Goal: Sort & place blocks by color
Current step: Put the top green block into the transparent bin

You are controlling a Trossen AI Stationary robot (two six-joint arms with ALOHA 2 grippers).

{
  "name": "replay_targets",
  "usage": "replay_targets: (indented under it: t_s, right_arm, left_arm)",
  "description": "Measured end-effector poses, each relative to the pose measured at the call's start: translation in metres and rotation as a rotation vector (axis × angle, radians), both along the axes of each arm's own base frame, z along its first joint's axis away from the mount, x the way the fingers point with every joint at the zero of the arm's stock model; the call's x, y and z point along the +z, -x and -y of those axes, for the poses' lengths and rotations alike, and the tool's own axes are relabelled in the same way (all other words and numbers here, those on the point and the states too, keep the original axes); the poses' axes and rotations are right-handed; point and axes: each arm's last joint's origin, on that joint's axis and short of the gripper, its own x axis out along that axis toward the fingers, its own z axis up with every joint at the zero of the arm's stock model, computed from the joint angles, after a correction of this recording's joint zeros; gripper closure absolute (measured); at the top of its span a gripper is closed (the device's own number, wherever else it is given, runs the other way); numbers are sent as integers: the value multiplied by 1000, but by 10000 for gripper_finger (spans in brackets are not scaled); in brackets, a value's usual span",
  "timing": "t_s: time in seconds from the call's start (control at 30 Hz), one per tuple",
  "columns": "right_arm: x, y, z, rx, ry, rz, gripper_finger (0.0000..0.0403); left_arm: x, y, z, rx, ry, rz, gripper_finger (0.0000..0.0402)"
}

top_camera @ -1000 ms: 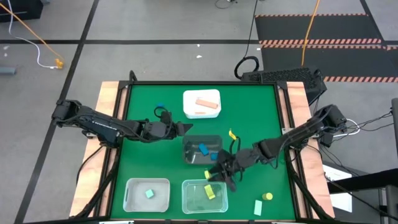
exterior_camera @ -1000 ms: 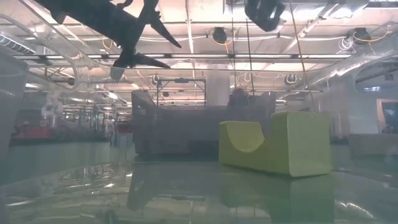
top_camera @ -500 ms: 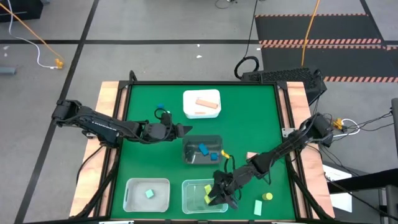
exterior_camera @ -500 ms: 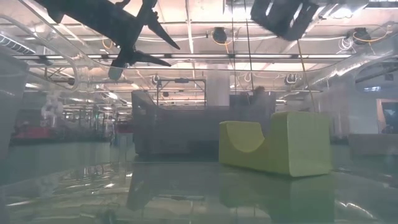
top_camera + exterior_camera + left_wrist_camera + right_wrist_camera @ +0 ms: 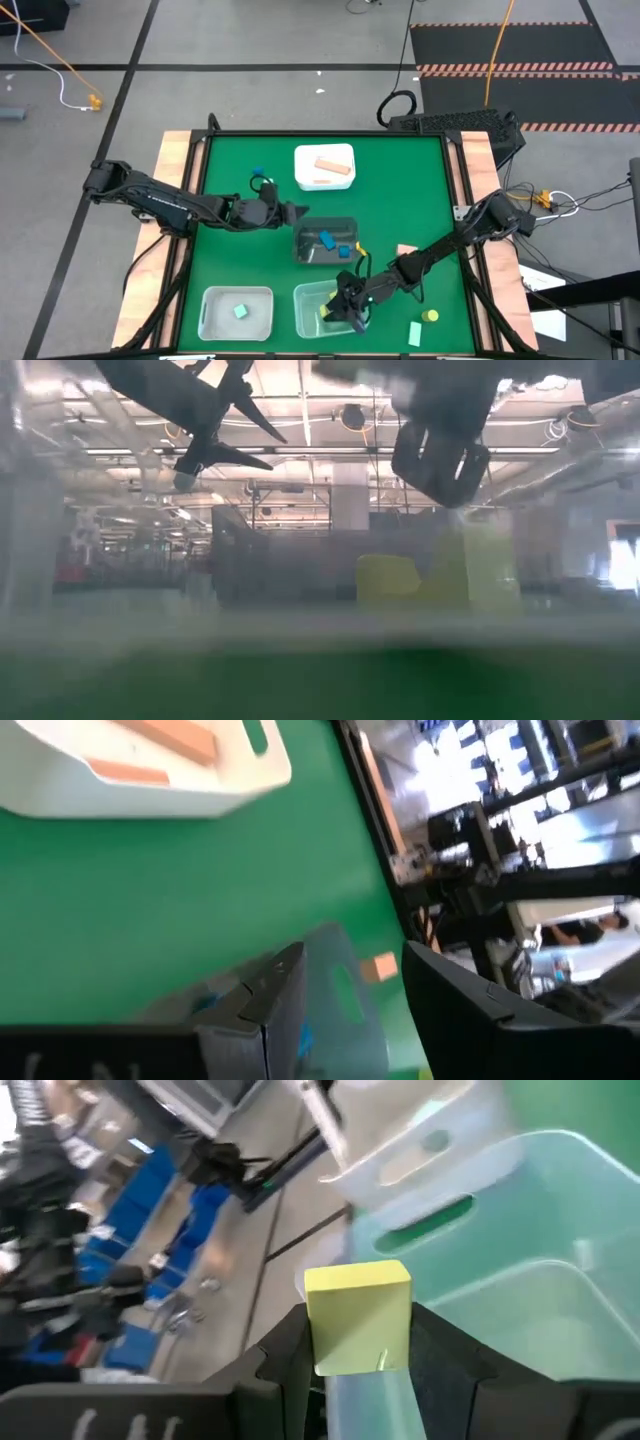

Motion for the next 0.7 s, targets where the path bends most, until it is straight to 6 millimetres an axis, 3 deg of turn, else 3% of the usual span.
replay_targets:
  t_s: [0.2, 0.7]
  right_arm:
    - [0, 0, 0, -3, 0, -2, 285]
    - [10, -3, 1, -54, -34, 101, 194]
  left_arm:
    - [0, 0, 4, -97, 25, -10, 236]
    - [-1, 0, 8, -125, -8, -26, 236]
